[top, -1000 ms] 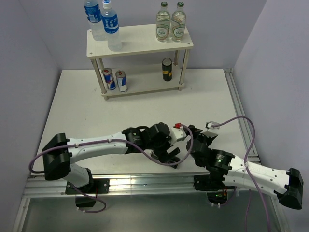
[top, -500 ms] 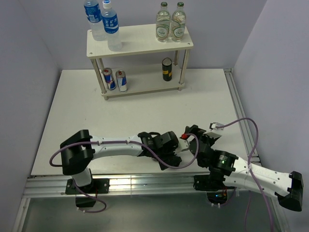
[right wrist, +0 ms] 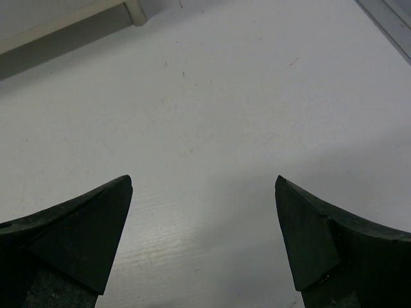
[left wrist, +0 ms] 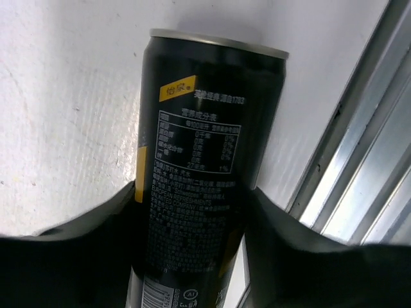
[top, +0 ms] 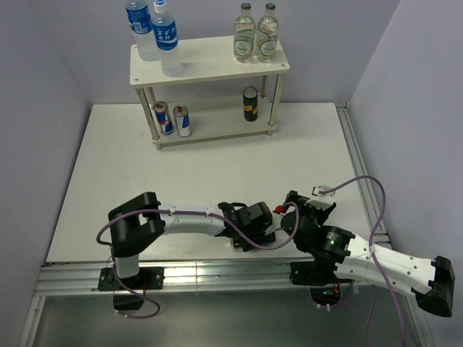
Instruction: Place and organize the beverage onto the shelf
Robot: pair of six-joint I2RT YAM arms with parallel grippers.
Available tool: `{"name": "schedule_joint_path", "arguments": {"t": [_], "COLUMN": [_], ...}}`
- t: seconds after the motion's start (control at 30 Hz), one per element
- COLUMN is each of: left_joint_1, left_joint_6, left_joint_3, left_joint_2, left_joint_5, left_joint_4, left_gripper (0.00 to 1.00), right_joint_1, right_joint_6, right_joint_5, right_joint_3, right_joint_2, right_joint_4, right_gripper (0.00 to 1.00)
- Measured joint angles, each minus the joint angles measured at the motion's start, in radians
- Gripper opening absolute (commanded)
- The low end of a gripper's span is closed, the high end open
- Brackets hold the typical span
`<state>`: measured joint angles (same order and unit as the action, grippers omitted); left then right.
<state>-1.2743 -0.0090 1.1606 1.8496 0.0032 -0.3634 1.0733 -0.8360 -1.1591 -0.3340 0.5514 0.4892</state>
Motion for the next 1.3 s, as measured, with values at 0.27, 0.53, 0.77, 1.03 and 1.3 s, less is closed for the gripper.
{"name": "schedule_joint_path", "arguments": {"t": [0.27,0.53,0.77,1.03,1.3], "left_joint_1": [0.007,0.157,0.342,0.470,0.520], "left_joint_6": [-0.045,-0.109,-0.127,-0.023,0.067], "left_joint_3": [-0.107,-0.315,-0.321,-0.231,0.070], "left_joint_2": [-0.061,-0.396,-0.483,-0.092,0.330], "left_joint_5": [-0.063,-0.339,-0.481,-0.560,-0.543], "left_joint_4": [0.153,0.317,0.722,1.294,1.482], "left_gripper": [0.00,0.00,0.00,0.00,0.00], "right_joint_1": [0.005,0.016,0.016,0.016,0.016], "right_joint_6": [-0.013,-0.030,-0.030,-0.030,-0.029], "right_joint_5": [0.021,0.064,0.077,0.081,0.084], "right_joint_3": [0.000,-0.001,-0.002,-0.002,-0.002], "right_joint_2": [-0.001,-0.006,-0.004,0.004,0.019], "right_joint_4": [-0.051,-0.127,-0.138,-0.142,-0.156], "right_gripper": [1.00,1.00,1.00,1.00,1.00]}}
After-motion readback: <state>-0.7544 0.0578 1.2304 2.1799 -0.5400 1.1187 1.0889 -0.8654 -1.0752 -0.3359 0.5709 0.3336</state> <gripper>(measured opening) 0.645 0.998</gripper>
